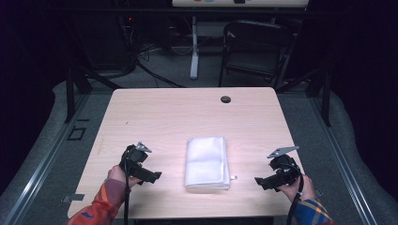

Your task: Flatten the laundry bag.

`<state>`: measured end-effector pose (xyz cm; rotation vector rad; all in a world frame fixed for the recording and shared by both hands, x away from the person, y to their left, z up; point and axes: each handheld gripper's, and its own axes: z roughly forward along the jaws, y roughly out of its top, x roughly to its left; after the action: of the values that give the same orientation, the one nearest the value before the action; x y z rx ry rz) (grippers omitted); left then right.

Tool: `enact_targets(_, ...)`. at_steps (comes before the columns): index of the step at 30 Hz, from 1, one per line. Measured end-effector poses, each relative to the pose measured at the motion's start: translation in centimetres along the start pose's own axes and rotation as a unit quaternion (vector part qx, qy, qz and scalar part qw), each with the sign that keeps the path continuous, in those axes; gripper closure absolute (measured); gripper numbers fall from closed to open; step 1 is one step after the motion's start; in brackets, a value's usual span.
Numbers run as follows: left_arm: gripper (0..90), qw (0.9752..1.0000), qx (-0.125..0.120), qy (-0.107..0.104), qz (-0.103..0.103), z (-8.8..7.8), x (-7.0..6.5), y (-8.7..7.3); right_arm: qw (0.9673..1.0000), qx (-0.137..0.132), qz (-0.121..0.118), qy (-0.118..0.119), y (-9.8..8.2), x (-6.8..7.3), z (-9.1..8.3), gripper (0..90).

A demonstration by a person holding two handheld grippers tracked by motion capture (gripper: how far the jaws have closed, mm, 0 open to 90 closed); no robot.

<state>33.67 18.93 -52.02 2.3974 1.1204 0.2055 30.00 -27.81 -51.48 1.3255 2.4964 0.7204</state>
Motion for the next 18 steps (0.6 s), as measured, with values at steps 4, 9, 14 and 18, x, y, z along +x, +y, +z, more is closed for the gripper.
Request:
enact_targets(4,0.0,1.0,-0.005,-0.004,0.001,0.0,0.0,0.0,1.0,0.001,-0.003,-0.001,0.0,0.0,0.0,2.9)
enact_targets(9,0.0,0.9999,-0.005,-0.009,0.006,0.0,-0.1,0.0,0.9999,0.009,-0.008,0.001,0.3,0.2,0.3,2.9)
enact_targets(14,0.0,0.9998,-0.003,-0.005,0.018,0.1,-1.0,0.5,0.9999,0.008,-0.01,0.008,0.4,0.2,0.4,3.0)
enact_targets(18,0.0,0.9996,-0.006,-0.007,0.025,0.2,-1.6,0.9,0.9998,0.015,-0.011,0.012,0.6,0.3,0.7,3.0)
